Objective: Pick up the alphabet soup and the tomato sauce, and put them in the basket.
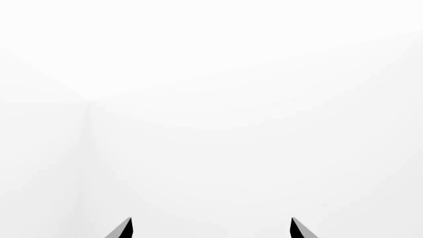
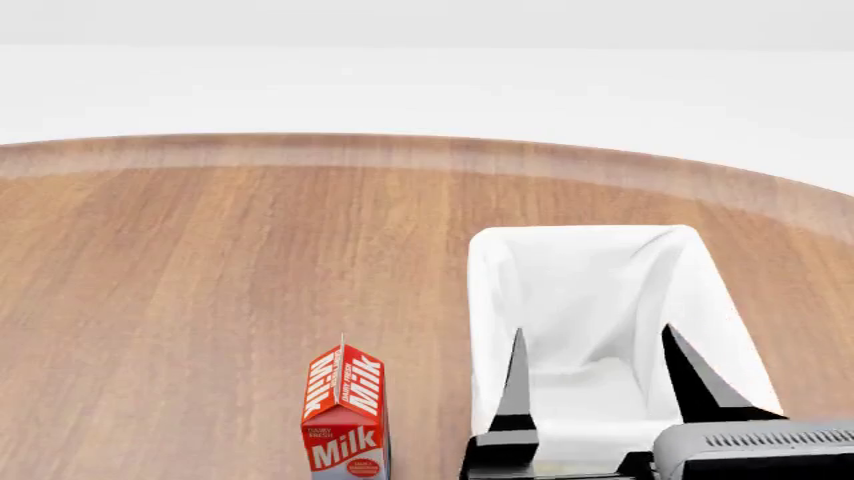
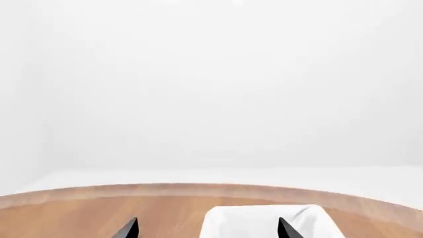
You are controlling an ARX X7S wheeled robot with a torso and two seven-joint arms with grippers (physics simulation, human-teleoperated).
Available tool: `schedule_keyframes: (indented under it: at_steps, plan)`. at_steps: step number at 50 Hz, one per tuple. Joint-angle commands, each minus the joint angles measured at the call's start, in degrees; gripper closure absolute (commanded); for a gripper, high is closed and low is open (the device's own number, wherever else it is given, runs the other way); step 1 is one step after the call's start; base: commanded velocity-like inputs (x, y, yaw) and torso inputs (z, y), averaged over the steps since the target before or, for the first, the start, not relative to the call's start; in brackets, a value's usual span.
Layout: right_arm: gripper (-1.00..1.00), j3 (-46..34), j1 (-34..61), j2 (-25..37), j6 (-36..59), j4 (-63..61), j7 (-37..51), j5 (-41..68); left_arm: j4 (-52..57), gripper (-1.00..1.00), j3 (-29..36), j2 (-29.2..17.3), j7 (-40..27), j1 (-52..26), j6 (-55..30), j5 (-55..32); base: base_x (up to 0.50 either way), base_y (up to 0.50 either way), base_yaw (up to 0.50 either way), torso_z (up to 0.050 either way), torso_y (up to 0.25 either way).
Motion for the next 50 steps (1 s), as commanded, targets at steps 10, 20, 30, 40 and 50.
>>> schedule_keyframes:
  at_steps: [10,20,30,40,50]
  plan:
    - [-1.0,7.6,-6.6,10.7,24.5,-9.3,14.0,28.5,2.3,-1.0,-0.1,-0.8,-0.7,-0.3,-2.8,-0.1,0.0,0.0,0.0,0.0,0.0]
    - [-1.0,-0.3,-17.7,15.1,19.1,-10.2,15.4,21.8,3.4,-1.0,-0.2,-1.3,-1.0,-0.4,-3.9,-0.2,0.0,0.0,0.0,0.0,0.0]
    - [-1.0,-6.4,-26.5,14.7,16.9,-4.9,13.5,14.5,3.4,-1.0,0.1,-1.6,-1.4,-0.2,-3.8,0.0,0.0,0.0,0.0,0.0,0.0]
    - [-1.0,-9.7,-31.7,13.3,11.8,5.0,9.8,9.0,3.3,-1.0,0.6,-1.6,-1.8,0.3,-3.2,0.1,0.0,0.0,0.0,0.0,0.0]
    - [-1.0,-11.2,-32.9,13.5,12.6,6.2,10.7,8.0,1.8,-1.0,0.9,-1.8,-2.1,0.6,-1.3,0.0,0.0,0.0,0.0,0.0,0.0]
